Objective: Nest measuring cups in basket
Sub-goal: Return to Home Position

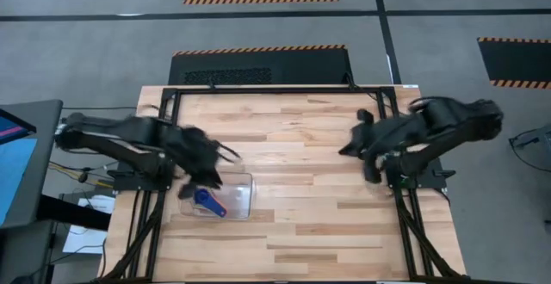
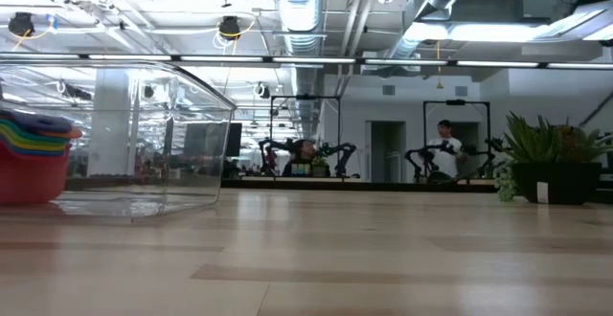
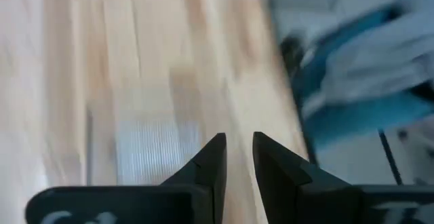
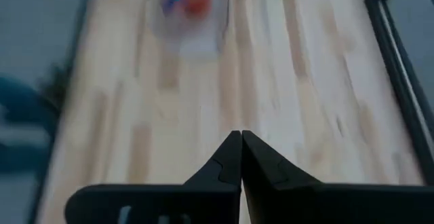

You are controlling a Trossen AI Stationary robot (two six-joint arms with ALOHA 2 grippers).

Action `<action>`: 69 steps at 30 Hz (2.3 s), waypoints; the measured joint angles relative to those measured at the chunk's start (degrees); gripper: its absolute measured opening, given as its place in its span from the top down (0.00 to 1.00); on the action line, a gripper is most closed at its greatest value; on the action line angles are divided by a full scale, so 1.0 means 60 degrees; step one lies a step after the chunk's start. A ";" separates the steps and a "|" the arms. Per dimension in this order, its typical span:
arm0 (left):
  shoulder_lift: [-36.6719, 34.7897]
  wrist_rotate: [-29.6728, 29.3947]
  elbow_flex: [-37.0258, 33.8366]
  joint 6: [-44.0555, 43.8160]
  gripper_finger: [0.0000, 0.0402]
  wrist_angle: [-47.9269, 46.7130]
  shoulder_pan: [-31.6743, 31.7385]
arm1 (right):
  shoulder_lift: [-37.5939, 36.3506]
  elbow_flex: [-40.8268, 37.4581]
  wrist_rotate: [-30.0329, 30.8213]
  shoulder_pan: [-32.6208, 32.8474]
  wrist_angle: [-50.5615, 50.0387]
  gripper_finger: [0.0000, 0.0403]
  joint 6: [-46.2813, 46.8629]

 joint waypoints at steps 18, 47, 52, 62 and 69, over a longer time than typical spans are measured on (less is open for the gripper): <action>-0.8272 0.0240 -0.7431 -0.2393 0.85 0.8400 0.1860 | -0.8722 -1.1389 -0.2019 -0.1085 1.1171 0.94 0.0678; -0.9417 0.0216 -1.1071 -0.3150 0.85 1.3060 0.3654 | -1.1950 -1.5697 -0.2032 -0.2141 1.3789 0.94 0.0109; -0.9421 -0.0228 -1.1075 -0.3084 0.85 1.2778 0.3651 | -1.1966 -1.5697 -0.1981 -0.2250 1.3733 0.94 -0.0272; -0.9419 0.1401 -1.1090 -0.2440 0.85 1.0466 0.3651 | -1.1863 -1.5704 -0.2071 -0.2239 1.2024 0.94 0.0064; -0.9366 0.3285 -1.0996 -0.1212 0.85 0.9370 0.3654 | -1.1864 -1.5704 -0.2057 -0.2228 1.1983 0.94 0.0051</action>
